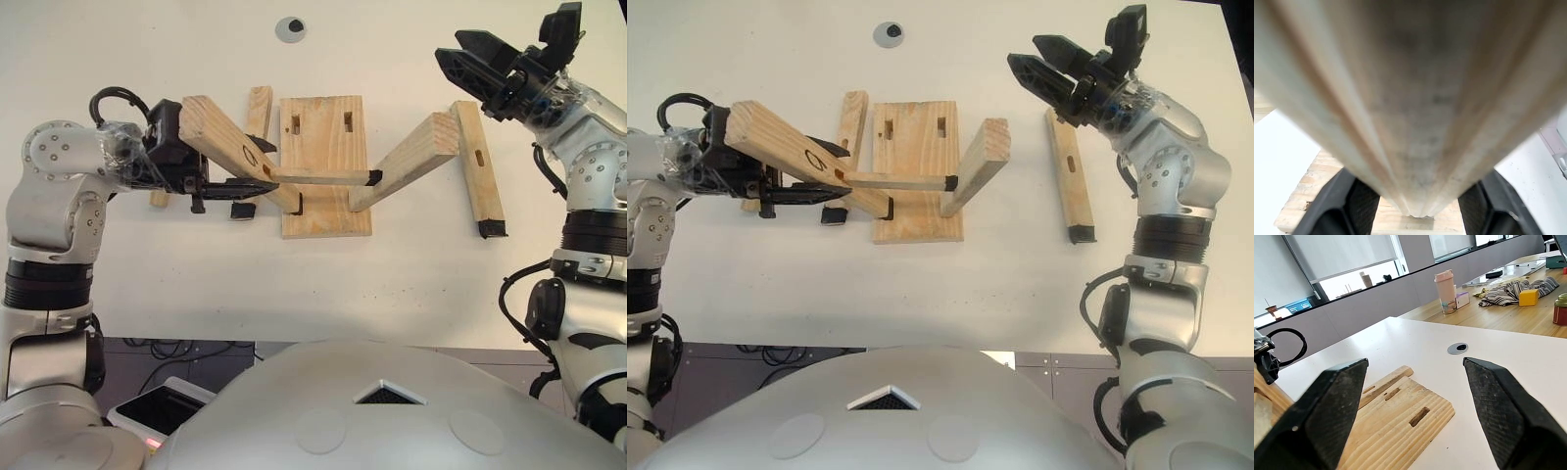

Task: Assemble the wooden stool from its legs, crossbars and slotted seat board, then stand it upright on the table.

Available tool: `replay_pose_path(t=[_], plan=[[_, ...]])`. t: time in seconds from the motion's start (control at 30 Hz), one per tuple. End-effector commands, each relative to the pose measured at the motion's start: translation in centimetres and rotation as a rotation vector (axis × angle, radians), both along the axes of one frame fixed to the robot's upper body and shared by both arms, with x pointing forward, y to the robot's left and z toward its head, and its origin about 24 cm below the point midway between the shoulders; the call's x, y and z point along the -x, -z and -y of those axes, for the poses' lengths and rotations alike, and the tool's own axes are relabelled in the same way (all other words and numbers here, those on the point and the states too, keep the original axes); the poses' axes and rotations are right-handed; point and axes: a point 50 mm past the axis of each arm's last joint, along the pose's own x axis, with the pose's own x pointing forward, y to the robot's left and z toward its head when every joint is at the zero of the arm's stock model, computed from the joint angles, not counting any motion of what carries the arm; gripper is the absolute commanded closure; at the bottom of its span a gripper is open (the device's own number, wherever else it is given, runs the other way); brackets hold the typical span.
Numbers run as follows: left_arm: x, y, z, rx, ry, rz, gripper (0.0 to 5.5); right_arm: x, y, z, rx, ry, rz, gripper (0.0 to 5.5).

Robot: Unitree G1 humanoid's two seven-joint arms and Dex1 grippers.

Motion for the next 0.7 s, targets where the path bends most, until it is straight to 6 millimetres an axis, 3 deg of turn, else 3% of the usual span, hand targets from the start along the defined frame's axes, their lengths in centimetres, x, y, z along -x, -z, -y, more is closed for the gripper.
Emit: replay_pose_path(t=[0.03, 0.23, 0.37, 0.57, 0.63, 0.7], plan=[[0.0, 1.1, 0.1, -0.164, -0.016, -0.015, 3.49, 0.2, 0.2, 0.2, 0.023, 0.010, 0.000, 1.93], [-0.1, 2.2, -0.1, -0.396, -0.055, -0.028, 3.49, 0.3, 0.6, 0.1, 0.028, 0.014, -0.009, 1.93], [1.5, 6.8, -0.6, -0.537, -0.070, -0.197, 3.49, 0.4, 0.9, 0.0, 0.029, 0.010, -0.018, 1.93], [5.5, 14.7, -1.4, -0.429, -0.191, -0.661, 3.49, 0.4, 1.1, -0.5, 0.033, -0.021, -0.039, 1.93], [6.3, 16.4, -1.7, -0.442, -0.212, -0.709, 3.49, 0.3, 1.1, -0.7, 0.033, -0.031, -0.042, 1.93], [6.6, 17.0, -1.3, -0.448, -0.188, -0.697, 3.49, 0.3, 1.1, -0.8, 0.033, -0.037, -0.045, 1.93]])
